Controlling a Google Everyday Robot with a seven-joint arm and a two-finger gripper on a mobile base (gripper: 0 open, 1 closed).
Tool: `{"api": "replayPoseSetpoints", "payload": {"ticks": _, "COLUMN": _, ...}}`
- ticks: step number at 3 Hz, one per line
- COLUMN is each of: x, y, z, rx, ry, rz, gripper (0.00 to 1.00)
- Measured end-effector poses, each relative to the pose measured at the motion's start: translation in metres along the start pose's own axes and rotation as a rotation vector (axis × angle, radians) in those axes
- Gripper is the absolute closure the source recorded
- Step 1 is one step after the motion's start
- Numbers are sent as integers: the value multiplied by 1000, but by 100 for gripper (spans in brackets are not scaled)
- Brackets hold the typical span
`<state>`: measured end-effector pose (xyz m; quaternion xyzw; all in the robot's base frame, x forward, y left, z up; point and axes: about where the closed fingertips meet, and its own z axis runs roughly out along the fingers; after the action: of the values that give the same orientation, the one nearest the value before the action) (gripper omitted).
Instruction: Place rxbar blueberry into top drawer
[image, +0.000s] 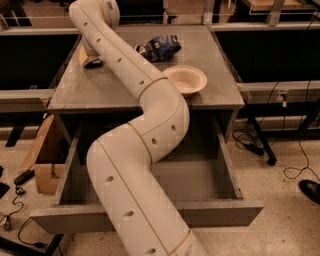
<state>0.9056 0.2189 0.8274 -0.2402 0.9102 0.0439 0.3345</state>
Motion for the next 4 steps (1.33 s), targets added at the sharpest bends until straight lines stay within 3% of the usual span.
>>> {"api": "replayPoseSetpoints", "payload": {"ticks": 3, "x": -7, "y": -1, "z": -16, "rx": 0, "ry": -1, "rz": 0, "gripper": 100}}
{"api": "replayPoseSetpoints", "payload": {"ticks": 4, "x": -1, "y": -48, "z": -66, "rx": 15, "ry": 4, "rz": -21, "gripper": 100}}
